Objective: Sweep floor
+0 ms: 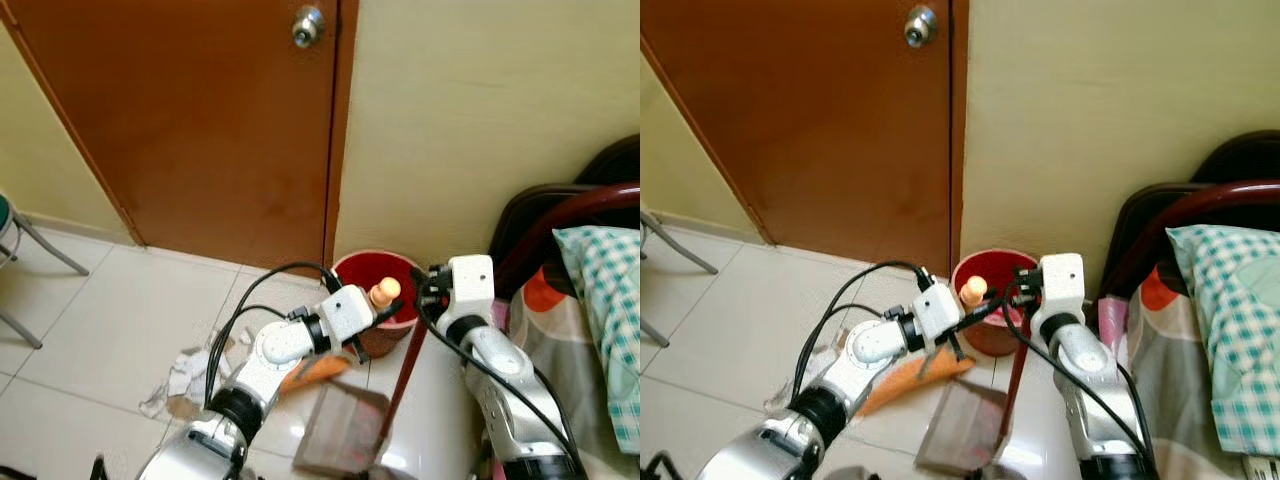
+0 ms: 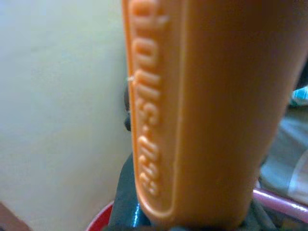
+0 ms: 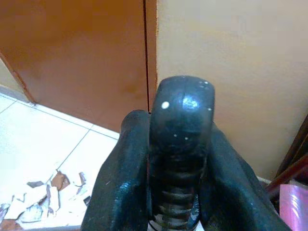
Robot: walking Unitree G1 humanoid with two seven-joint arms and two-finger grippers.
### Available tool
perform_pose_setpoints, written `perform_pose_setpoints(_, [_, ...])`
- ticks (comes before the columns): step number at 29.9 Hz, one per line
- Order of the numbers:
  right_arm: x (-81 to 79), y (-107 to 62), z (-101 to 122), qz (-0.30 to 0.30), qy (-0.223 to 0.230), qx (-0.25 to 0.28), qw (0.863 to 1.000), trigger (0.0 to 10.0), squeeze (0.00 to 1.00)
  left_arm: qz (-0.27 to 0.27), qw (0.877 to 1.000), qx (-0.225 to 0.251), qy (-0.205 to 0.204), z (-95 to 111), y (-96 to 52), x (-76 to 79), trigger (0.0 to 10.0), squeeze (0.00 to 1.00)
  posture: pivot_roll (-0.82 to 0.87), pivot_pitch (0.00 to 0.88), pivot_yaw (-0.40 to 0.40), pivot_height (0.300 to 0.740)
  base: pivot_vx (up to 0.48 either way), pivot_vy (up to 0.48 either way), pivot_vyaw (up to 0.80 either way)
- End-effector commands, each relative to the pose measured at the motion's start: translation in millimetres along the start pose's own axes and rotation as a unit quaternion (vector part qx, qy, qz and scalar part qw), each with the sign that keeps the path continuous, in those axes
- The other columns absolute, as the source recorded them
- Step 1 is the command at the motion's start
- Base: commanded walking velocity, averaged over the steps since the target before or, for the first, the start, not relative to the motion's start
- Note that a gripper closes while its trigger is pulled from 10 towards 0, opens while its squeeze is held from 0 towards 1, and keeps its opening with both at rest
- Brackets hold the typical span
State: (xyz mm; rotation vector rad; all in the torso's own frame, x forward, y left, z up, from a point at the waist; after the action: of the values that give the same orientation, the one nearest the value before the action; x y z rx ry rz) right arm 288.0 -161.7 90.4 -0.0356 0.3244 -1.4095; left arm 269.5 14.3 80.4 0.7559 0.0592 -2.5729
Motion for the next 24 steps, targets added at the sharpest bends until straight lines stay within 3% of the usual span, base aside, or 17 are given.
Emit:
perform_pose_setpoints(1, [4.5, 2.1, 8, 0.000, -0.021, 0.016, 1.000, 10.0, 0.00, 0.015, 1.000, 0.019, 0.011, 13, -5.1, -7.0, 10.0, 0.00, -0.04, 0.099, -0.020, 0.740, 0.000, 0.000, 0.00])
perform_pose_setpoints(3, [6.3, 4.4, 10, 0.002, -0.035, 0.018, 0.999, 10.0, 0.00, 0.056, 0.998, -0.008, 0.004, 14, -28.1, -8.5, 10.0, 0.00, -0.02, 0.100, -0.027, 0.740, 0.000, 0.000, 0.00])
perform_pose_setpoints(6, [7.0, 5.4, 11, 0.004, -0.042, 0.018, 0.999, 10.0, 0.00, 0.082, 0.996, -0.026, 0.002, 13, -38.3, -11.2, 10.0, 0.00, -0.02, 0.100, -0.030, 0.740, 0.000, 0.000, 0.00])
perform_pose_setpoints(7, [6.8, 7.7, 11, 0.010, -0.049, 0.014, 0.999, 10.0, 0.00, 0.110, 0.993, -0.043, -0.003, 15, -53.8, -15.7, 10.0, 0.00, 0.00, 0.101, -0.038, 0.740, 0.000, 0.000, 0.00])
perform_pose_setpoints(8, [6.8, 7.7, 11, 0.010, -0.049, 0.014, 0.999, 10.0, 0.00, 0.110, 0.993, -0.043, -0.003, 15, -53.8, -15.7, 10.0, 0.00, 0.00, 0.101, -0.038, 0.740, 0.000, 0.000, 0.00])
perform_pose_setpoints(9, [6.4, 10.6, 11, 0.018, -0.061, 0.008, 0.998, 10.0, 0.00, 0.128, 0.990, -0.062, -0.006, 18, -68.9, -17.9, 10.0, 0.00, 0.02, 0.099, -0.044, 0.740, 0.000, 0.000, 0.00])
perform_pose_setpoints(11, [6.9, 13.5, 11, 0.024, -0.076, 0.003, 0.997, 10.0, 0.00, 0.137, 0.987, -0.077, -0.013, 23, -78.4, -16.8, 10.0, 0.00, 0.02, 0.098, -0.047, 0.740, 0.000, 0.000, 0.00])
perform_pose_setpoints(19, [15.0, 23.2, 20, 0.014, -0.111, 0.010, 0.994, 10.0, 0.00, 0.192, 0.972, -0.120, -0.060, 27, -102.8, -9.8, 10.0, 0.00, 0.04, 0.094, -0.052, 0.740, 0.000, 0.000, 0.00])
perform_pose_setpoints(22, [16.7, 24.0, 22, 0.007, -0.125, 0.018, 0.992, 10.0, 0.00, 0.209, 0.968, -0.133, -0.049, 29, -109.0, -12.6, 10.0, 0.00, 0.04, 0.091, -0.052, 0.740, 0.000, 0.000, 0.00])
perform_pose_setpoints(24, [18.6, 25.4, 20, -0.004, -0.128, 0.021, 0.991, 10.0, 0.00, 0.253, 0.956, -0.146, -0.024, 31, -112.9, -22.1, 10.0, 0.00, 0.04, 0.088, -0.053, 0.740, 0.000, 0.000, 0.00])
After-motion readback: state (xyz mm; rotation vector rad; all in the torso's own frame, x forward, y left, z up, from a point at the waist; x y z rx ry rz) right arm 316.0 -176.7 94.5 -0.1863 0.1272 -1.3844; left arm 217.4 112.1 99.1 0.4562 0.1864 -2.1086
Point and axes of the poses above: a point about 5 cm out from each wrist's last joint towards the gripper, its own y axis pointing out of the wrist towards the gripper, its own z axis along the axis of the wrist's last joint, x = y × z, the point moved 1 cm from there along y, pointing out of the wrist towards the gripper, and after that the axes turned 12 degrees about y, right-handed, at the moved point
